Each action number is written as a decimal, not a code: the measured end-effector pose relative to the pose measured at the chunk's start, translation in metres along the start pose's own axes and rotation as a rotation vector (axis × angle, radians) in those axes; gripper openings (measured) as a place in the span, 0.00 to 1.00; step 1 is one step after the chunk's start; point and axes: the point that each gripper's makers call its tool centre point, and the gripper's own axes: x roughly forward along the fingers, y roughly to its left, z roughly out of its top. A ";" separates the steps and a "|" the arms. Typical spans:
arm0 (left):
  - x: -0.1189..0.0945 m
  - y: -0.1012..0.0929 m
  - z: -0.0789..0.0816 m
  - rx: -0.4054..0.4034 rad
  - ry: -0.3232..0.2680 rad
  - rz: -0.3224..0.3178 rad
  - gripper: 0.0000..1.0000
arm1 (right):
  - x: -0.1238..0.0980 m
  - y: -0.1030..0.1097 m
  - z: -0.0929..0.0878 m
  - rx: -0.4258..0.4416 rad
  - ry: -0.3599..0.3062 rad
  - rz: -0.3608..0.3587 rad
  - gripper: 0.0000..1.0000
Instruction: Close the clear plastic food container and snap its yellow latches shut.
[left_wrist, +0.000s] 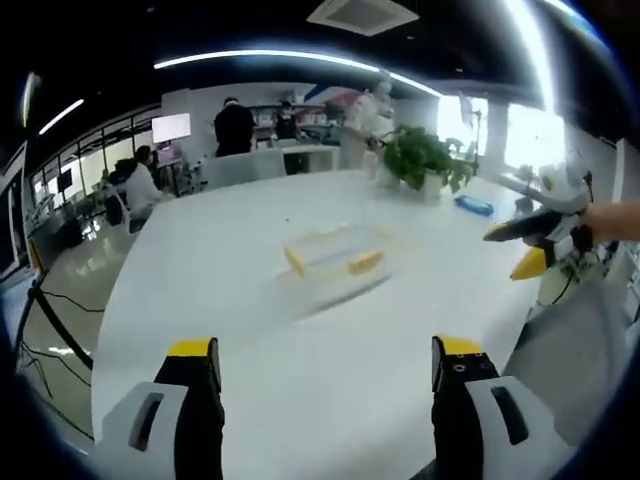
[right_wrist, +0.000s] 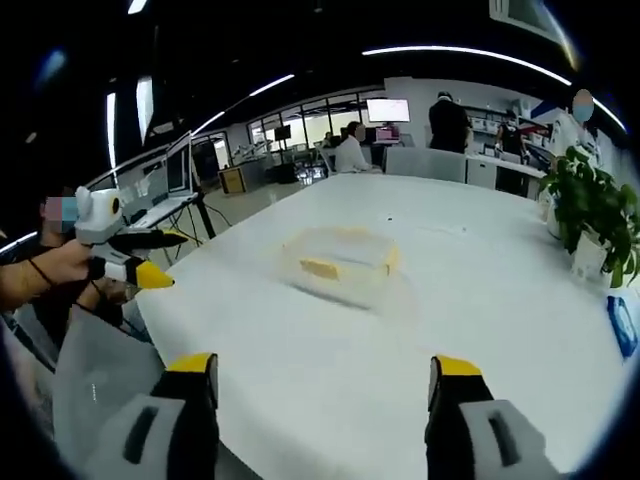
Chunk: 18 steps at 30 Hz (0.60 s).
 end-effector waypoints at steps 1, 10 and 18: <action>-0.001 0.000 0.000 0.000 -0.002 0.000 0.86 | -0.001 0.002 0.000 0.007 -0.005 0.003 0.89; -0.004 -0.004 -0.006 -0.039 -0.010 -0.003 0.86 | -0.007 0.017 -0.002 0.028 -0.029 0.011 1.00; -0.007 -0.009 -0.010 -0.042 -0.006 -0.009 0.85 | -0.014 0.025 0.004 0.035 -0.066 0.013 1.00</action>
